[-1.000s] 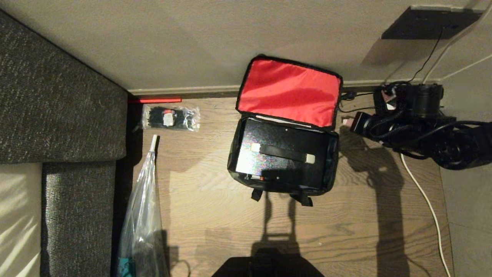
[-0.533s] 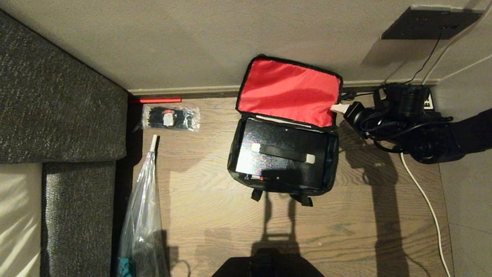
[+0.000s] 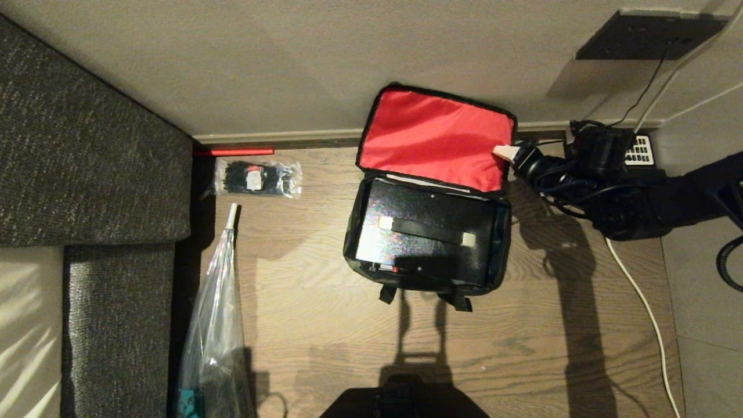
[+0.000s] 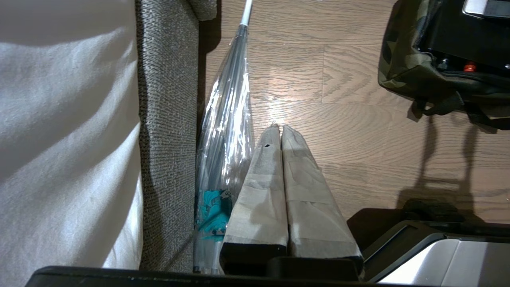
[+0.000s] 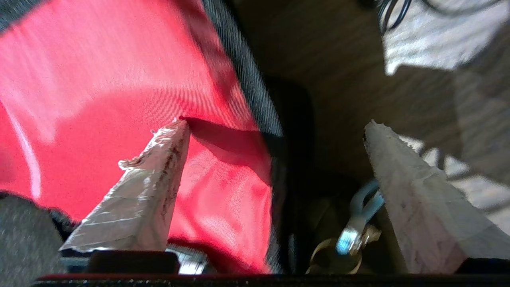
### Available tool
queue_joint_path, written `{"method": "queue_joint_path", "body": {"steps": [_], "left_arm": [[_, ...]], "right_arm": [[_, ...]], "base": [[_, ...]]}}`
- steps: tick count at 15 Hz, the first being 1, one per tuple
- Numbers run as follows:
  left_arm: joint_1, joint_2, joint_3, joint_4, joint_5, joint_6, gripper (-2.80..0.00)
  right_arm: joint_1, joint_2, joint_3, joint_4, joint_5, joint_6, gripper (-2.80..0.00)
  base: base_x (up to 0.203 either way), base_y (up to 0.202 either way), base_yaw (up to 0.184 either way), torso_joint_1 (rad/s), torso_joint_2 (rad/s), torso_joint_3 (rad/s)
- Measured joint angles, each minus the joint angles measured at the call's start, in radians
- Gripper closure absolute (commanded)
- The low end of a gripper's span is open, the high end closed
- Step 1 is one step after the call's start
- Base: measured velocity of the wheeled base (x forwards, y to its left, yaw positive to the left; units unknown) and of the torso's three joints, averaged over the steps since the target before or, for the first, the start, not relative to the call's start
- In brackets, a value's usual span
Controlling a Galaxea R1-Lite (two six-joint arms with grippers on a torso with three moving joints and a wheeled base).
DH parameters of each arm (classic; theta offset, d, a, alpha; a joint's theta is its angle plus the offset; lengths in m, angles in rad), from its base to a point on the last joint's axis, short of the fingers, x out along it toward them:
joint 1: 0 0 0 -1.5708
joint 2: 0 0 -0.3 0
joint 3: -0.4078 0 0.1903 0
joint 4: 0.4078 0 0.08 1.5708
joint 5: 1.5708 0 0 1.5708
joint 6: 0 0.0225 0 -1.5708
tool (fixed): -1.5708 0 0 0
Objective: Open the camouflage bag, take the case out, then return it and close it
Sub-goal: Close the top of the storage box
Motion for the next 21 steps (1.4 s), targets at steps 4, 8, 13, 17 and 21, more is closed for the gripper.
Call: {"method": "queue_joint_path", "body": {"steps": [4, 8, 13, 17, 21], "left_arm": [[0.0, 0.0, 0.0, 0.0, 0.0, 0.0, 0.0], [0.0, 0.0, 0.0, 0.0, 0.0, 0.0, 0.0], [0.0, 0.0, 0.0, 0.0, 0.0, 0.001, 0.0], [0.0, 0.0, 0.0, 0.0, 0.0, 0.001, 0.0], [0.0, 0.0, 0.0, 0.0, 0.0, 0.001, 0.0]], "right_arm": [[-0.007, 0.035, -0.039, -0.052, -0.001, 0.012, -2.8], [-0.008, 0.045, -0.074, -0.056, 0.0, 0.124, 0.0], [-0.007, 0.048, -0.083, -0.065, 0.019, 0.145, 0.0], [-0.006, 0.048, -0.081, -0.055, 0.022, 0.148, 0.0], [-0.006, 0.024, -0.054, -0.053, 0.033, 0.141, 0.0]], "base": [[0.0, 0.0, 0.0, 0.0, 0.0, 0.0], [0.0, 0.0, 0.0, 0.0, 0.0, 0.0], [0.0, 0.0, 0.0, 0.0, 0.0, 0.0], [0.0, 0.0, 0.0, 0.0, 0.0, 0.0], [0.0, 0.0, 0.0, 0.0, 0.0, 0.0]]}}
